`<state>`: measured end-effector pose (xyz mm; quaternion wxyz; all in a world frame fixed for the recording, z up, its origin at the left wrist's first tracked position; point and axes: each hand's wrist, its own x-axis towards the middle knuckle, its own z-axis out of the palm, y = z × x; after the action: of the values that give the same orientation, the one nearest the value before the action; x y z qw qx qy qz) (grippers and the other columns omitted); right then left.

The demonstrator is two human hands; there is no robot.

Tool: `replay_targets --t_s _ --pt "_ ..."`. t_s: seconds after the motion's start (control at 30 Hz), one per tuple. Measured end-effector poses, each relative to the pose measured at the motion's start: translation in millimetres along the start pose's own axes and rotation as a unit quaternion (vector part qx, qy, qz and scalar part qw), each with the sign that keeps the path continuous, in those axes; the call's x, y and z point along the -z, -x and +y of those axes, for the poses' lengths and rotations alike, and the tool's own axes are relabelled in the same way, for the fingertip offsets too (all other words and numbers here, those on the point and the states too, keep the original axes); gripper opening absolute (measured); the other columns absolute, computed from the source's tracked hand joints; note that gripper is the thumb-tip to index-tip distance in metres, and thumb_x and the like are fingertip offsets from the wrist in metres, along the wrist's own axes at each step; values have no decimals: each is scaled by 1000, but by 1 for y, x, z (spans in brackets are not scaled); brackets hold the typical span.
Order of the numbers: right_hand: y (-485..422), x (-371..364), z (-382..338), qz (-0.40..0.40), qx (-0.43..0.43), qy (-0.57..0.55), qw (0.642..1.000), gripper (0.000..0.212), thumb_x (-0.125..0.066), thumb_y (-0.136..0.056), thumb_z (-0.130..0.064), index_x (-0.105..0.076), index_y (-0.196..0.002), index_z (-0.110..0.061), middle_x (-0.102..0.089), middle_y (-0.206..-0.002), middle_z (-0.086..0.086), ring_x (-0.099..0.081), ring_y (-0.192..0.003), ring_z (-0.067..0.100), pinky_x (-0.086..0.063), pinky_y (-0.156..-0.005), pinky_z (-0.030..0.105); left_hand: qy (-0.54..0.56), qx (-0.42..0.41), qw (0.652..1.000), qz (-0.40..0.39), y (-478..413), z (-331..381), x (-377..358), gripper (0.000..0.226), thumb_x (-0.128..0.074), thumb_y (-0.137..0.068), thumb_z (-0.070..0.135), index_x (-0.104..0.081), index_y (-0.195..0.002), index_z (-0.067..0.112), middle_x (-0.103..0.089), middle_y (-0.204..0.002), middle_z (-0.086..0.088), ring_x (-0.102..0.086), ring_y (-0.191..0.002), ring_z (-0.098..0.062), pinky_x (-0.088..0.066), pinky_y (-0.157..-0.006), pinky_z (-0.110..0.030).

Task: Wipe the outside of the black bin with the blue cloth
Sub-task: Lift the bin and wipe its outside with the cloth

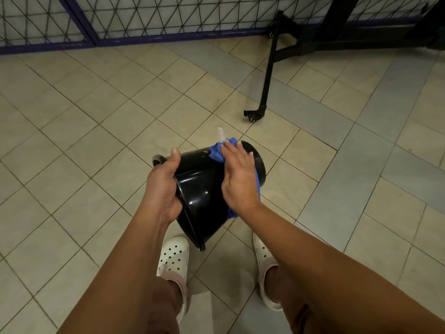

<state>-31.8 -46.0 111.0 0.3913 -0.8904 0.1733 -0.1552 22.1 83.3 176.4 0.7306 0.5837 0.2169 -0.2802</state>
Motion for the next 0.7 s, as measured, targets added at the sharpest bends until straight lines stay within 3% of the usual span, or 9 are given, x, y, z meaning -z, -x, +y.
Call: replay_targets --t_s 0.13,0.23,0.33,0.43,0.57,0.7 --pt "-22 15 13 0 -64 10 998 45 -37 -96 -5 -42 -139 -15 -39 -147 4 -20 -143 21 -9 -118 46 5 -9 1000 -10 3 0 -1 39 -57 -96 37 -63 -117 4 -72 -108 -16 -73 -97 -32 -61 -67 -39" --pt "-17 12 17 23 -122 -3 992 47 -36 -96 -3 -38 -142 -14 -35 -150 5 -16 -144 22 -12 -117 46 -2 -13 1000 -1 4 -4 -1 45 -59 -94 40 -62 -121 4 -71 -114 -18 -71 -101 -33 -61 -70 -41" --pt "-6 2 9 56 -158 -7 986 54 -39 -91 2 -34 -144 -10 -27 -153 6 -10 -145 25 -10 -118 45 11 -5 1000 13 1 -4 0 41 -59 -94 42 -64 -112 6 -72 -105 -16 -72 -95 -33 -60 -67 -40" --pt "8 -5 0 41 -122 4 992 61 -45 -87 5 -34 -144 -14 -23 -155 4 -6 -145 23 -5 -119 43 9 12 1000 7 -1 -2 1 39 -59 -95 41 -63 -112 6 -71 -104 -17 -72 -95 -34 -59 -71 -43" --pt "0 -1 0 9 -47 0 999 61 -46 -84 8 -43 -139 -17 -34 -150 2 -15 -144 20 -2 -119 41 3 12 1000 -25 1 2 0 34 -56 -97 35 -65 -110 5 -73 -96 -14 -73 -88 -30 -59 -66 -38" --pt "-25 11 19 9 -77 21 997 55 -42 -86 7 -47 -136 -15 -40 -146 5 -21 -141 22 -12 -117 45 18 3 999 -37 6 2 -2 28 -56 -97 32 -65 -105 7 -74 -93 -12 -72 -90 -30 -60 -61 -37"
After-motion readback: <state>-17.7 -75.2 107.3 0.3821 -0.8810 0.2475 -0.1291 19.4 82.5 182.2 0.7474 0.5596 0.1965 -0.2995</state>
